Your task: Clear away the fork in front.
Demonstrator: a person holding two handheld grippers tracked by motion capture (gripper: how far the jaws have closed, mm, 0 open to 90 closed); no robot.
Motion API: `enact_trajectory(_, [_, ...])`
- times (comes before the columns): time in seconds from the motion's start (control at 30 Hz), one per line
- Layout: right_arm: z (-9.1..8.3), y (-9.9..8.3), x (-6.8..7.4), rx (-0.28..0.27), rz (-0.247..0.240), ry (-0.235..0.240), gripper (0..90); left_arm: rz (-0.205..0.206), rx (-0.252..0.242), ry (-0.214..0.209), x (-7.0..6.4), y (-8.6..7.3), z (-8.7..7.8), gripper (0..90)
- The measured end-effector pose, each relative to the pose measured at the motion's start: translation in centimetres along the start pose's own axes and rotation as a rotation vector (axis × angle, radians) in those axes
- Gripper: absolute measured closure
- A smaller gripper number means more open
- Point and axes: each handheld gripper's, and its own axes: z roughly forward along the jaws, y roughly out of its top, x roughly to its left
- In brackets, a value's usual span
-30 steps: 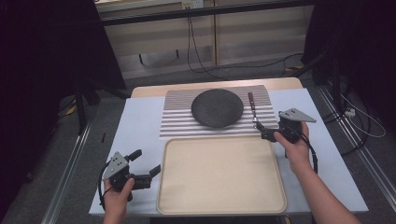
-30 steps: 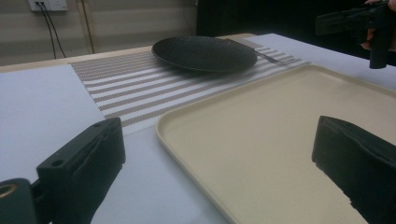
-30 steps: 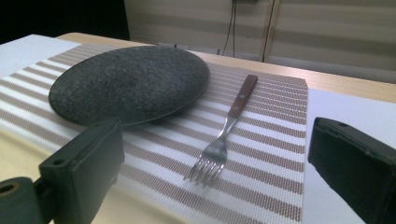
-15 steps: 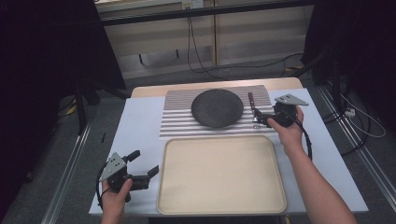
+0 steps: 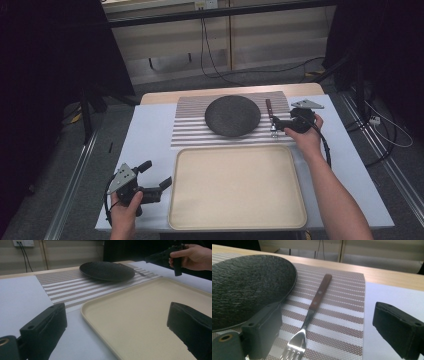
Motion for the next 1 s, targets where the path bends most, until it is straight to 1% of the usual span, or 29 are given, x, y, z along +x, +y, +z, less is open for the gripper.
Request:
enact_trajectory(0.07, [0.4, 0.0, -0.1, 0.020, -0.004, -0.008, 9.1, 0.000, 0.000, 0.000, 0.0, 0.0, 0.0, 2.9])
enact_trajectory(0.1, [0.6, 0.1, -0.2, 0.019, 0.009, -0.013, 9.7, 0.000, -0.001, 0.001, 0.0, 0.0, 0.0, 2.9])
enact_trajectory(0.17, [0.7, 0.1, -0.2, 0.018, 0.013, -0.009, 10.5, -0.001, -0.001, 0.001, 0.0, 0.0, 0.0, 2.9])
enact_trajectory(0.23, [1.0, 0.2, 0.0, 0.026, -0.002, -0.009, 12.8, 0.000, 0.002, 0.002, 0.0, 0.0, 0.0, 2.9])
enact_trajectory(0.27, [1.2, 0.2, 0.0, 0.031, -0.009, -0.010, 16.5, -0.002, 0.001, 0.001, 0.0, 0.0, 0.0, 2.9])
enact_trajectory(0.3, [1.6, 0.2, 0.1, 0.051, -0.014, -0.010, 23.5, -0.003, 0.001, 0.000, 0.0, 0.0, 0.0, 3.0])
enact_trajectory(0.37, [1.8, 0.2, 0.2, 0.055, -0.010, -0.006, 24.8, 0.001, 0.002, 0.001, -0.2, 0.0, 0.0, 3.0])
enact_trajectory(0.4, [2.0, 0.3, 0.2, 0.053, -0.016, 0.003, 29.3, 0.005, -0.001, -0.001, -0.2, 0.0, 0.0, 3.0])
enact_trajectory(0.47, [2.7, 0.4, 0.4, 0.059, -0.031, -0.006, 37.5, 0.008, 0.004, -0.003, -0.3, 0.0, 0.1, 3.0])
enact_trajectory(0.53, [3.0, 0.4, 0.5, 0.066, -0.030, -0.003, 38.6, 0.014, 0.010, -0.001, -0.3, 0.0, 0.3, 3.0])
enact_trajectory(0.57, [3.3, 0.4, 0.5, 0.083, -0.036, -0.006, 41.8, 0.012, 0.010, 0.000, -0.3, 0.0, 0.3, 3.0])
enact_trajectory(0.6, [3.5, 0.4, 0.5, 0.099, -0.040, -0.005, 43.1, 0.005, 0.010, 0.002, -0.3, 0.0, 0.4, 3.0])
enact_trajectory(0.63, [3.8, 0.5, 0.5, 0.104, -0.035, 0.006, 44.1, 0.005, 0.010, 0.004, -0.3, 0.0, 0.4, 3.0])
enact_trajectory(0.7, [4.3, 0.7, 0.6, 0.107, -0.031, 0.001, 46.0, 0.005, 0.009, 0.006, -0.3, 0.0, 0.4, 3.1])
enact_trajectory(0.73, [4.5, 0.9, 0.6, 0.108, -0.017, 0.008, 47.5, 0.009, 0.011, 0.008, -0.2, 0.0, 0.3, 3.0])
enact_trajectory(0.77, [4.7, 0.9, 0.6, 0.111, -0.013, 0.014, 50.6, 0.010, 0.012, 0.014, -0.2, 0.0, 0.4, 3.1])
enact_trajectory(0.8, [4.9, 0.9, 0.6, 0.126, -0.018, 0.009, 53.2, 0.007, 0.011, 0.018, -0.2, 0.0, 0.4, 3.1])
enact_trajectory(0.83, [5.2, 0.9, 0.5, 0.142, -0.024, 0.009, 54.0, 0.005, 0.011, 0.018, -0.2, 0.0, 0.4, 3.1])
enact_trajectory(0.9, [5.7, 0.8, 0.4, 0.164, -0.012, 0.012, 53.6, 0.007, 0.014, 0.018, -0.2, 0.0, 0.4, 3.1])
enact_trajectory(0.93, [5.9, 0.8, 0.4, 0.158, -0.006, 0.015, 52.7, 0.010, 0.017, 0.019, -0.3, 0.0, 0.4, 3.1])
enact_trajectory(0.97, [6.1, 0.8, 0.4, 0.152, 0.000, 0.013, 49.9, 0.016, 0.022, 0.017, -0.3, 0.0, 0.5, 3.1])
enact_trajectory(1.0, [6.3, 0.9, 0.5, 0.152, 0.003, 0.003, 49.1, 0.020, 0.026, 0.017, -0.4, -0.1, 0.5, 3.1])
